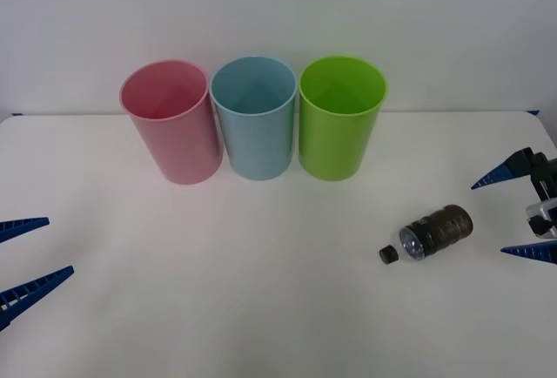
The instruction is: Put cans in the blue bin and PET bottles in the pink bin and trash in the green bin.
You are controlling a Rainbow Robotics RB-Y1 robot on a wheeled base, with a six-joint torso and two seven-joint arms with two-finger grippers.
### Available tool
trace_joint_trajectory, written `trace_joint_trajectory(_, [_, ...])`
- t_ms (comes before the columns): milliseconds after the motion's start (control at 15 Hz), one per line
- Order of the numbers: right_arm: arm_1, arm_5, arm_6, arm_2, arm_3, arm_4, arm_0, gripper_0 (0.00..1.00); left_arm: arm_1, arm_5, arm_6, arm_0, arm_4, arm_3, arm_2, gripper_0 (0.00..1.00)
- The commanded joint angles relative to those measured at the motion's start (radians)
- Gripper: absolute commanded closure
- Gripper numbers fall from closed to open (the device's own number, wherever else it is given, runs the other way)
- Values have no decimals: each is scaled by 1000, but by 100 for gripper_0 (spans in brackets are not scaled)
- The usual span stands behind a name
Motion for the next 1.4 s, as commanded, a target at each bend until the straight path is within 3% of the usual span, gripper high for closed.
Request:
trace_joint_trajectory(67, [64, 1, -4, 1, -1, 63, -3, 0, 0, 0, 0, 0, 0, 0, 0, 0])
trace_joint_trajectory(467, [178, 4, -7, 10, -1, 172, -18, 0, 0, 0, 0, 0, 0, 0, 0, 0])
trace_joint_trajectory(667, [239, 4, -14, 10, -1, 264, -32, 0, 0, 0, 0, 0, 0, 0, 0, 0])
trace_joint_trajectory(1400, [297, 65, -16, 58, 58, 365, -38, 0, 0, 0, 0, 0, 0, 0, 0, 0])
